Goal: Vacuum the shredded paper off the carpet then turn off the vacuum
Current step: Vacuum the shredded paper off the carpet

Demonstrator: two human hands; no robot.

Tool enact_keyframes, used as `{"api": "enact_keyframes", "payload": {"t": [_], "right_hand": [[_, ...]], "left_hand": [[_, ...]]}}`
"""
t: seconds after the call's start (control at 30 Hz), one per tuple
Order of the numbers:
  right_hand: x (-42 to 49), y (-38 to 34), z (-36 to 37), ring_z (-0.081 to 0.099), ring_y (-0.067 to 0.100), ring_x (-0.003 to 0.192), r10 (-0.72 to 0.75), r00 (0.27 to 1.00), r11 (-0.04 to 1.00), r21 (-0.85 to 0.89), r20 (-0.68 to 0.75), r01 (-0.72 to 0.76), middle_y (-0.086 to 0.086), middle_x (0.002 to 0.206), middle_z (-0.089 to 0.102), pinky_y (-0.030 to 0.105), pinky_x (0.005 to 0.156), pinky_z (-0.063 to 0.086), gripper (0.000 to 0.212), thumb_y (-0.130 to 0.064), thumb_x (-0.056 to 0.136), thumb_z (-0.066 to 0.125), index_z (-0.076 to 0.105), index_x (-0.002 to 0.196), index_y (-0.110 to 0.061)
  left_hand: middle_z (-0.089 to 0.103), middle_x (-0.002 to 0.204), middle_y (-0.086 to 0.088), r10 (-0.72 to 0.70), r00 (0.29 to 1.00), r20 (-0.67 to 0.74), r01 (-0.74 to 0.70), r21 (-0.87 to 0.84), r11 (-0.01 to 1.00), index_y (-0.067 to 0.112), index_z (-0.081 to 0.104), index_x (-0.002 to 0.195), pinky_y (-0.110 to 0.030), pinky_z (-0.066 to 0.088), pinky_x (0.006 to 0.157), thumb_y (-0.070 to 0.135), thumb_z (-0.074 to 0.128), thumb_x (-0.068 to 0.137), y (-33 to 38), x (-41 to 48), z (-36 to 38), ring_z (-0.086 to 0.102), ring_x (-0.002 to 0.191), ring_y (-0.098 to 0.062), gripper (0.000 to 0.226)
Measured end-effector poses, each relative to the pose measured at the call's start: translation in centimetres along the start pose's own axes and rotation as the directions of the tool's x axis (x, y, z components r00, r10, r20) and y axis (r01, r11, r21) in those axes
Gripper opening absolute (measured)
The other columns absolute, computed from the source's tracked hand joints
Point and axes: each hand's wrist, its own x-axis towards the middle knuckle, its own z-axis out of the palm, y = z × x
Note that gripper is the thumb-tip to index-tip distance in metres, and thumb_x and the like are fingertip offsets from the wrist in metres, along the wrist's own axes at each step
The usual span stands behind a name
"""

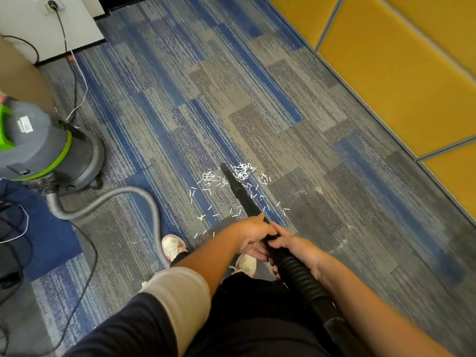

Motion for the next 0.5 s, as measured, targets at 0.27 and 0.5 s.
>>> {"api": "enact_keyframes", "payload": {"t": [0.27,0.5], "right_hand": [[0.2,-0.1,0.1,0.05,0.021,0.038,-0.015,1.0,1.0,0.014,-0.014,0.015,0.012,0.057,0.062,0.024,0.036,0.047,0.063,-0.002,0.093,0.045,0.031,0.143,-0.038],[0.9,-0.6,2.1,0.051,0.019,0.037,-0.017,0.998,0.999,-0.043,0.061,0.02,0.008,0.051,0.061,0.024,0.036,0.047,0.062,-0.001,0.093,0.042,0.028,0.143,-0.036]], "left_hand": [[0.061,0.085,-0.01,0.0,1.0,-0.009,0.0,0.036,0.999,0.02,0.018,0.146,-0.037,0.057,0.076,0.015,0.042,0.1,0.3,0.2,-0.1,0.062,0.064,-0.017,0.052],[0.062,0.096,-0.013,-0.013,0.999,-0.046,0.013,-0.011,1.0,0.016,0.021,0.143,-0.038,0.053,0.084,0.015,0.041,0.101,-0.7,-0.5,-1.9,0.062,0.067,-0.018,0.047]]}}
